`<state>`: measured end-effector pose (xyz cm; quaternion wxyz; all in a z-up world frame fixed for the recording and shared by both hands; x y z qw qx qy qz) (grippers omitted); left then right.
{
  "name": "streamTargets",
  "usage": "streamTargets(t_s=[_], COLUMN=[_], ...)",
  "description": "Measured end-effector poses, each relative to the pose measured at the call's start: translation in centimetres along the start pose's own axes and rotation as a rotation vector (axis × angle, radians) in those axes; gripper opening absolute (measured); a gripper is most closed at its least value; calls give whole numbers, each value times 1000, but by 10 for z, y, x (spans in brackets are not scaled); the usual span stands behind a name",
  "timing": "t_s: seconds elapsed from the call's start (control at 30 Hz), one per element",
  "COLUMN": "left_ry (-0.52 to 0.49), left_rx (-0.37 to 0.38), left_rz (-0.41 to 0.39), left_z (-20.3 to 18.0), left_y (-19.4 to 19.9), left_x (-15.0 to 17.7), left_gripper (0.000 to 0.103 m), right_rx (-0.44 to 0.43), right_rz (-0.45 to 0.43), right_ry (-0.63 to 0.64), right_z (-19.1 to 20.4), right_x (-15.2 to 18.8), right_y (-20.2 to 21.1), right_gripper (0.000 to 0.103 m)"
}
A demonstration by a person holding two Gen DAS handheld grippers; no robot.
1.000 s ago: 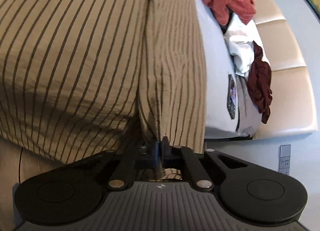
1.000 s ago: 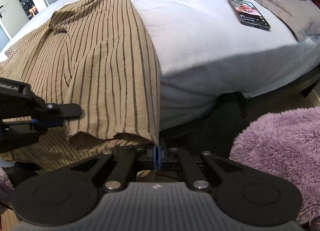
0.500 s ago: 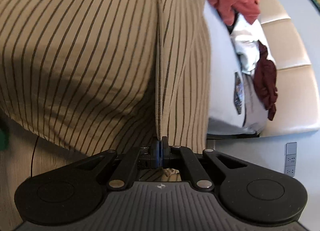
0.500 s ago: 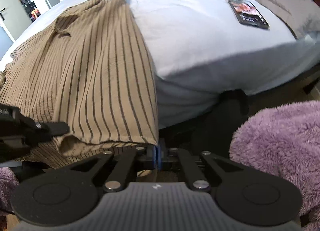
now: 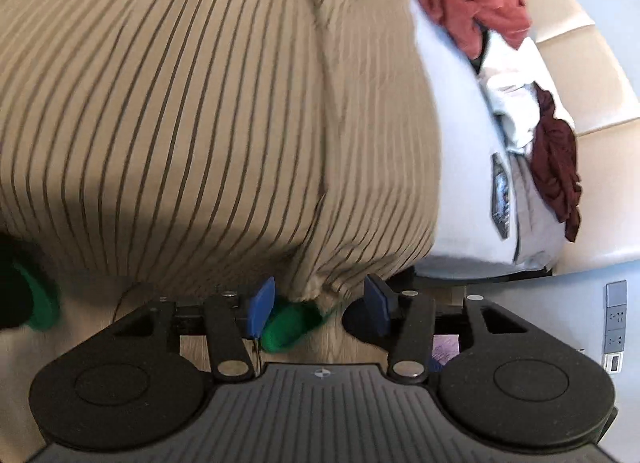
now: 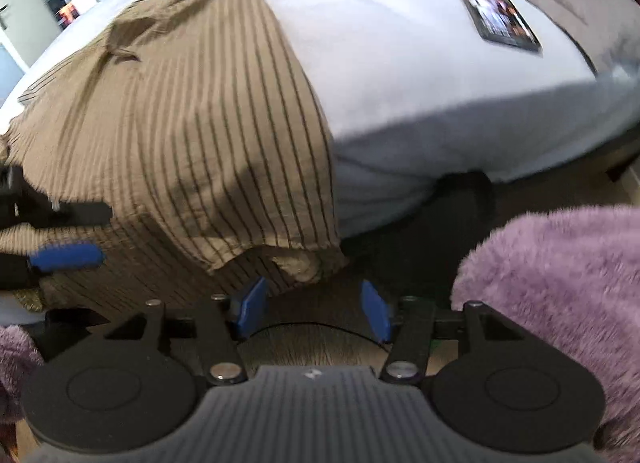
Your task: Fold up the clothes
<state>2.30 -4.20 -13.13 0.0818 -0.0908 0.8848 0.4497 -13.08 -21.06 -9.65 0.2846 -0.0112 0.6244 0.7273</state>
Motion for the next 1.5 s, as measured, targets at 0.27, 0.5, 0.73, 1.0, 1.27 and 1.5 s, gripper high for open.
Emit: streamTargets(t_s=[0.27, 0.5, 0.73, 1.0, 1.27, 1.5], left_ry=[-151, -300, -375, -517, -577, -596], left_rx=[-97, -186, -259, -361, -306, -233], left_rz=[-164, -285, -324, -315, -298, -312], left_z=[-16, -39, -29, -2, 10, 8], left_y=[37, 55, 34, -20, -57, -65], left_x=[-95, -190, -270, -340, -373, -384], left_gripper=[48, 48, 49, 49, 49, 2], right_rx=[-57, -76, -54, -84, -84, -65], right_rz=[-13, -60, -72, -99, -175, -173], right_ry=[205, 333, 479, 470, 413, 322], right_z=[12, 18, 37, 68, 100, 112], right_x=[-66, -164, -242, -334, -441, -513], right_y=[22, 22, -16, -79, -140, -203], right_gripper=[59, 59, 58, 49, 44, 42])
Point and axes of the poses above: each gripper's, at about its wrist camera, not at the fingertips, and y roughly against the way its jaws point, z to its left, x to its underside, the point moved 7 cm from there along -y, roughly the way its jaws point, and after that the axes turned 2 degrees about -x, right-handed, at the moved point
